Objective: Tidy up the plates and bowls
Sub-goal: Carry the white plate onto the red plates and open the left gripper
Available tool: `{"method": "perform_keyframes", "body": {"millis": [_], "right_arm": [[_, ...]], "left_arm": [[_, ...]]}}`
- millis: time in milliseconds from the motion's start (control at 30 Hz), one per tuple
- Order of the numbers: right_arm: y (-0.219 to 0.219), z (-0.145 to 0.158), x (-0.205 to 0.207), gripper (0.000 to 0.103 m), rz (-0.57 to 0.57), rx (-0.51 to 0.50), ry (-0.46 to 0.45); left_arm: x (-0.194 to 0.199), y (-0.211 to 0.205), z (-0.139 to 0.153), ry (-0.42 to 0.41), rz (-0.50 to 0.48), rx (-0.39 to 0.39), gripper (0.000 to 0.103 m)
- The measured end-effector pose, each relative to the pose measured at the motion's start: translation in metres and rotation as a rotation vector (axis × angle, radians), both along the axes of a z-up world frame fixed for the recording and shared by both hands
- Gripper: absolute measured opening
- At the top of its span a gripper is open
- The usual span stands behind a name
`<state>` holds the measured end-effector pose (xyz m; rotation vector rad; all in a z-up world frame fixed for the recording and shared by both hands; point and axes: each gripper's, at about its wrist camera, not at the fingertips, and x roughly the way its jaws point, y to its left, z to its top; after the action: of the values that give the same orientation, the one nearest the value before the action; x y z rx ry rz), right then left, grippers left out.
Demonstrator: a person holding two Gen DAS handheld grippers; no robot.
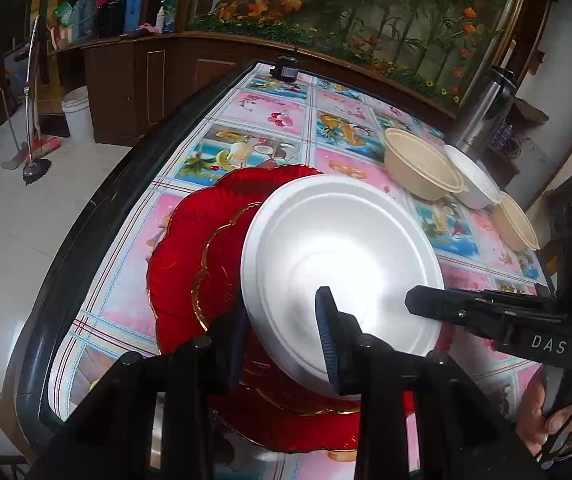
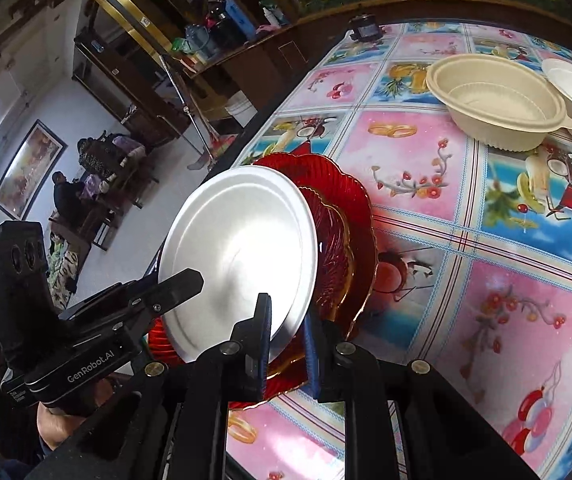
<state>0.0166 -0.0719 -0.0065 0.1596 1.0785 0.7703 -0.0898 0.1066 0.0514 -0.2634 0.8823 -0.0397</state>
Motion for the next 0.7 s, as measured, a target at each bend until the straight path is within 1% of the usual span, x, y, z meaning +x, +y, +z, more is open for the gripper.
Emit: {"method": "perform_keyframes", "body": {"millis": [167,200,267,300,333,367,567,700], "right_arm": [[0.009,-0.002,0.001,0.018,0.011,-0.031,-0.018],[0.01,-0.002,0.002,0.019,0.015,-0.032,-0.02],[0.009,-0.002,0.0,0.025,0.014,-0.032,-0.022],[0.008,-0.001,0.0,0.032,0.015,-0.03,-0.023],[0.006,0.001,-0.002,0.035,0.019,-0.021,-0.026],[0.004,0.002,-0.003,0.037,0.018,-0.018,-0.03],[-0.016,0.016,-0.008,0.038,-0.01,0.031,-0.034],[-0.036,0.024,-0.002,0.038,-0.053,0.057,-0.044]], "left_arm": [[-0.002,0.004,-0.002,0.006,0.019,-0.008,0.03],[-0.002,0.005,-0.002,0.005,0.024,-0.009,0.032],[-0.003,0.007,-0.001,0.005,0.03,-0.01,0.033],[-0.003,0.008,-0.001,0.003,0.032,-0.01,0.034],[-0.003,0.008,0.0,0.002,0.033,-0.01,0.034],[-0.003,0.008,0.001,-0.001,0.034,-0.01,0.035],[-0.006,0.007,0.009,-0.02,0.034,-0.007,0.037],[-0.01,-0.001,0.018,-0.046,0.016,0.0,0.037]]}}
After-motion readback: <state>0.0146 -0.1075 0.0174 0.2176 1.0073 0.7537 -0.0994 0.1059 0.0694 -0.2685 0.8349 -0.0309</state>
